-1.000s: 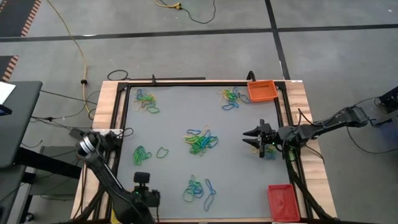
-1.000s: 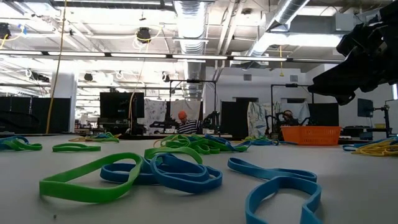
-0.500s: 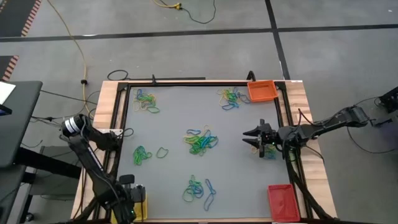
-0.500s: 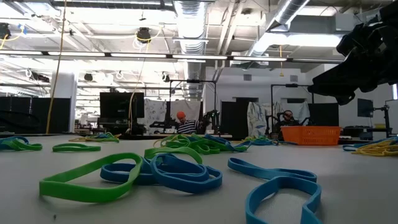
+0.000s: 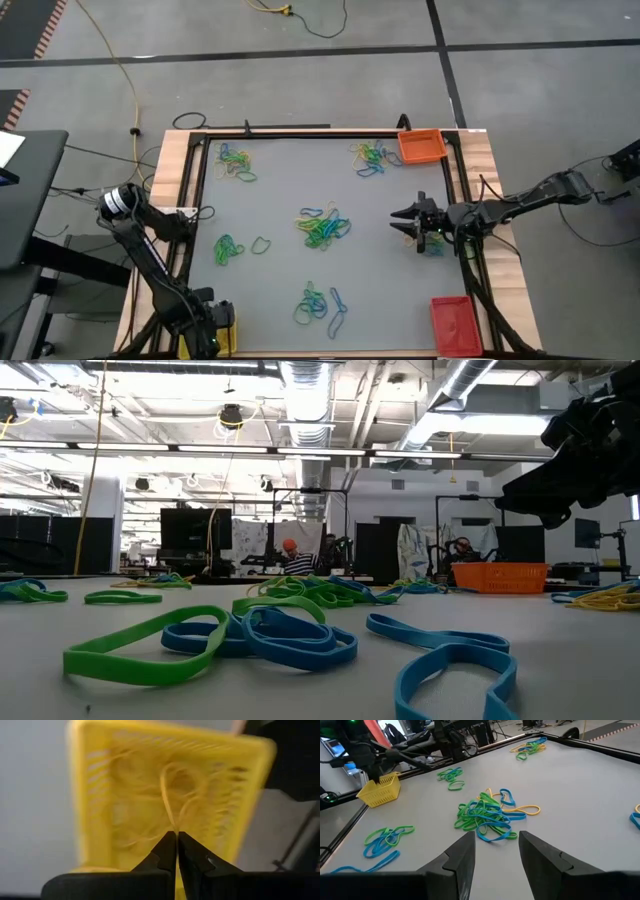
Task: Sort rubber bands into baskets
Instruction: Put the yellow rubber band into the yellow bin
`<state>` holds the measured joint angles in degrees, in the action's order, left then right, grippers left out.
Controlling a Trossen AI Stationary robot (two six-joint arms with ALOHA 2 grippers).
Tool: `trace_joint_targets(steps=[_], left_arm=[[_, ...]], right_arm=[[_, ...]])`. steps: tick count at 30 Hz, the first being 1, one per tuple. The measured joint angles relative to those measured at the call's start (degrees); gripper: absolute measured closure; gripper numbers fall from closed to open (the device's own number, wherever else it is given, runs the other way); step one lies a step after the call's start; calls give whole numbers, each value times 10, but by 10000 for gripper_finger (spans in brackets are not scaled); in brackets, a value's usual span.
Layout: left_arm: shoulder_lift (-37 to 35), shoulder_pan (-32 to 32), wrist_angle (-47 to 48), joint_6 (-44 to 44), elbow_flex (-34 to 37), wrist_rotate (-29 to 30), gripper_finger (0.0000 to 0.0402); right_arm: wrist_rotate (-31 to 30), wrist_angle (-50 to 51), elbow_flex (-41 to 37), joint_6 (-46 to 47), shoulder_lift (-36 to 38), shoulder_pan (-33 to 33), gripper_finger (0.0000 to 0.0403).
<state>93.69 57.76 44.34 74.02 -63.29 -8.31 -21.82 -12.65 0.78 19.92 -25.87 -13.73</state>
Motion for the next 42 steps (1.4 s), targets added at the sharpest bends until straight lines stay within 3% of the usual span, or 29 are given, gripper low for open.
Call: trace_joint_targets(steps=[3,8,20,28,33,38,42], left_arm=[[0,-5,-42,5,0,9,401],[0,-15,-32,45,0,-4,393],[-1,-25,21,34,0,11,226],[-41,-49,45,18,0,35,212],[-77,-68,54,-15,0,124,218],[-92,-91,54,-96,-1,271,219],[-92,-116,47,-167,-1,385,219]], right_arm=[[0,0,0,0,0,0,223],[0,0,0,0,0,0,223],[0,0,0,2,0,0,223],[-5,0,0,2,0,0,223],[-5,1,0,2,0,0,223],[-5,11,0,5,0,0,223],[-4,81,0,50,0,1,223]])
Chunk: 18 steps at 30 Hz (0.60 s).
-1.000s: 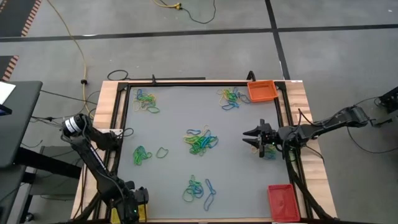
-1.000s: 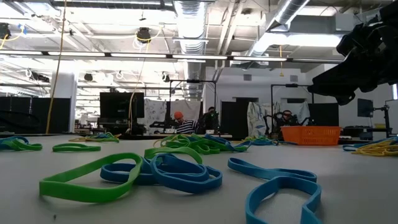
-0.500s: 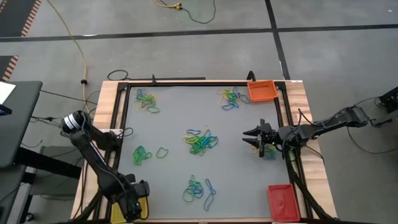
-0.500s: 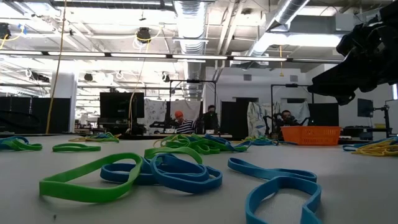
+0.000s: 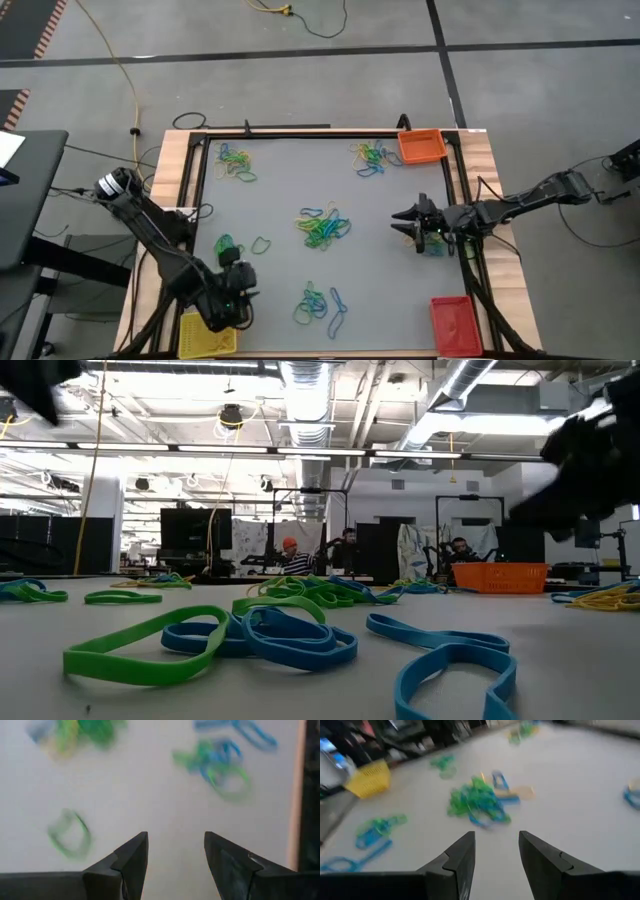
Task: Sort rubber bands into baskets
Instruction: Put the yellow rubber band into the yellow bin
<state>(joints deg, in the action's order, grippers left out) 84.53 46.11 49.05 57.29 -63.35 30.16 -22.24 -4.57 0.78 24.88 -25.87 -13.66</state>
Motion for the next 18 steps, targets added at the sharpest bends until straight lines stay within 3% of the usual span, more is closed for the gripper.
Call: trace_joint_targets(steps=[5,10,15,18], left_arm=[[0,-43,-36,-83,0,95,219],[13,-82,-126,-188,0,149,219],[65,-125,-242,-322,0,139,219],[103,-149,-311,-382,0,97,219]], right_arm=[[36,35,11,38,-14,8,223],[42,44,41,51,-42,25,223],[84,-112,56,10,-79,31,223],[119,-129,81,3,-111,19,223]])
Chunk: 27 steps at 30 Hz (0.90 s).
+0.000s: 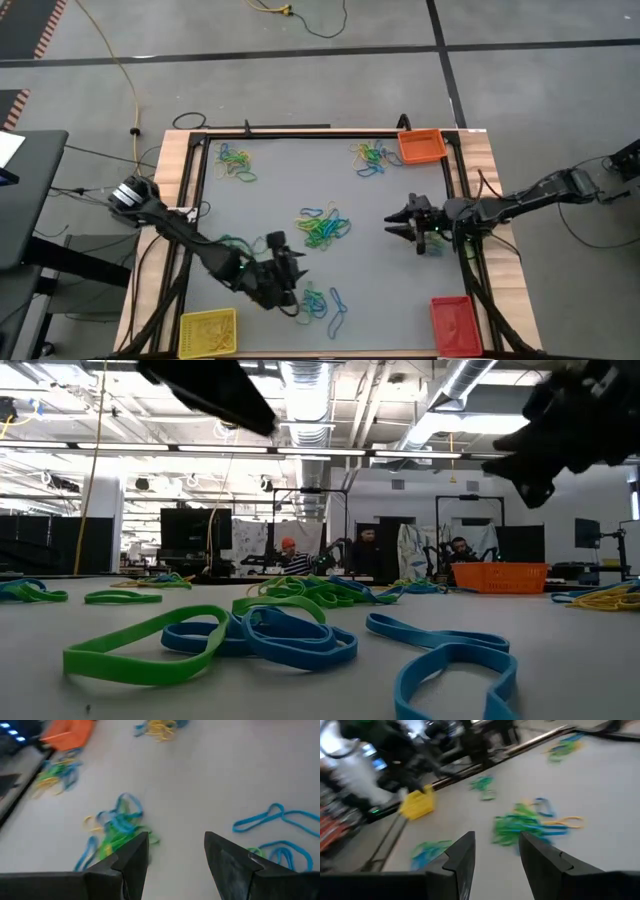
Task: Sort rubber bands into baskets
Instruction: Put the yellow rubber band into the yellow bin
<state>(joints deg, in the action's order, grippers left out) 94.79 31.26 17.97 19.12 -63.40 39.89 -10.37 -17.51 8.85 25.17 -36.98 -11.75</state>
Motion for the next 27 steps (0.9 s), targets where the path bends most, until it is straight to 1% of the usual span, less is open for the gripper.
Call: trace_joint_targets(steps=[2,5,8,12,16,20,27], left_arm=[[22,-12,-33,-24,0,-19,219],[47,-24,-63,-57,0,-24,219],[61,-33,-82,-94,0,-26,219],[66,-45,-95,-113,0,-28,219],[66,-49,-102,-121,0,-32,219],[66,-49,-104,-144,0,-34,219],[66,-51,-126,-195,0,-37,219]], right_arm=[[1,25,25,-5,-28,-12,223],[2,79,71,-24,-79,-24,223],[4,144,131,-45,-137,-22,223],[-3,298,220,-52,-219,-1,223],[-34,451,273,2,-283,28,223],[-38,530,279,56,-308,46,223],[-39,566,276,107,-294,37,223]])
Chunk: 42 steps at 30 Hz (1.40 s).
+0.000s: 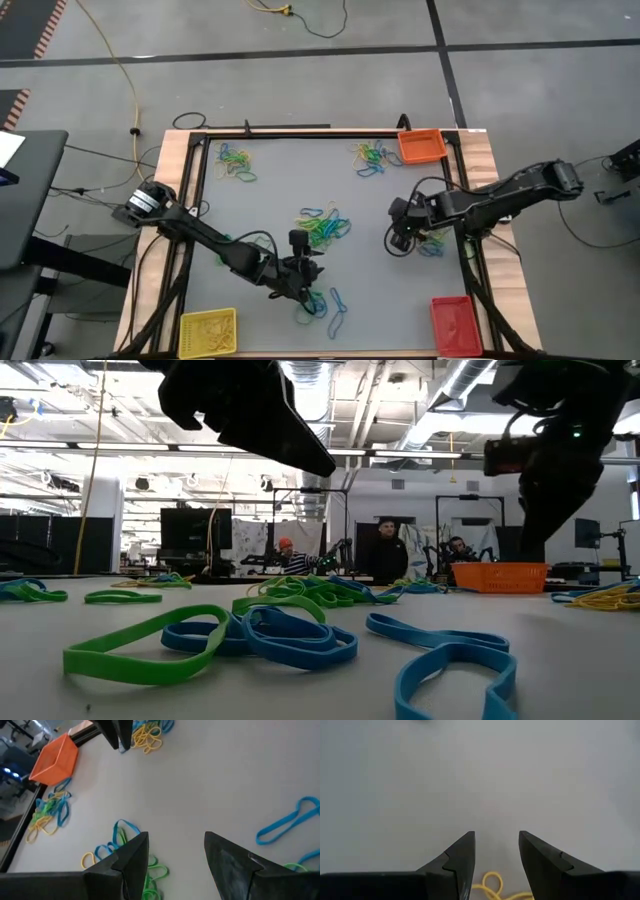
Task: Sort rubber bands into baskets
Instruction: Put the yellow rubber band into the yellow bin
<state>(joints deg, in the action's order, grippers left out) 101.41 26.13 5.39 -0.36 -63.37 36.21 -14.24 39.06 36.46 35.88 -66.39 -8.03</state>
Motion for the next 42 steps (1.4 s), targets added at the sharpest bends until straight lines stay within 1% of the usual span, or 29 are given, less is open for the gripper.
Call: trace_joint_targets(steps=[4,7,11,16,21,25,29,33,37,42], left_arm=[[0,-3,1,-2,0,-3,219],[0,-3,0,-1,0,-23,219],[0,-3,-3,-3,0,-30,219],[0,-4,-17,-17,0,-31,219],[-1,-5,-27,-22,0,-31,219],[-1,-5,-27,-21,0,-32,219],[-1,-5,-28,-8,0,-32,219],[-1,-5,-29,5,0,-50,219],[-1,-5,-30,20,0,-55,219],[-1,-5,-30,31,0,-55,219]], right_arm=[[-5,49,0,44,17,-9,223],[-9,76,-1,81,24,-26,223],[-9,92,-2,109,24,-51,223],[-15,96,-33,148,24,-66,223],[9,76,-82,182,24,-66,223],[24,37,-99,183,24,-66,223],[24,32,-99,180,24,-66,223],[24,34,-99,181,24,-66,223],[24,33,-104,180,22,-66,223],[21,-14,-139,179,25,-66,234]])
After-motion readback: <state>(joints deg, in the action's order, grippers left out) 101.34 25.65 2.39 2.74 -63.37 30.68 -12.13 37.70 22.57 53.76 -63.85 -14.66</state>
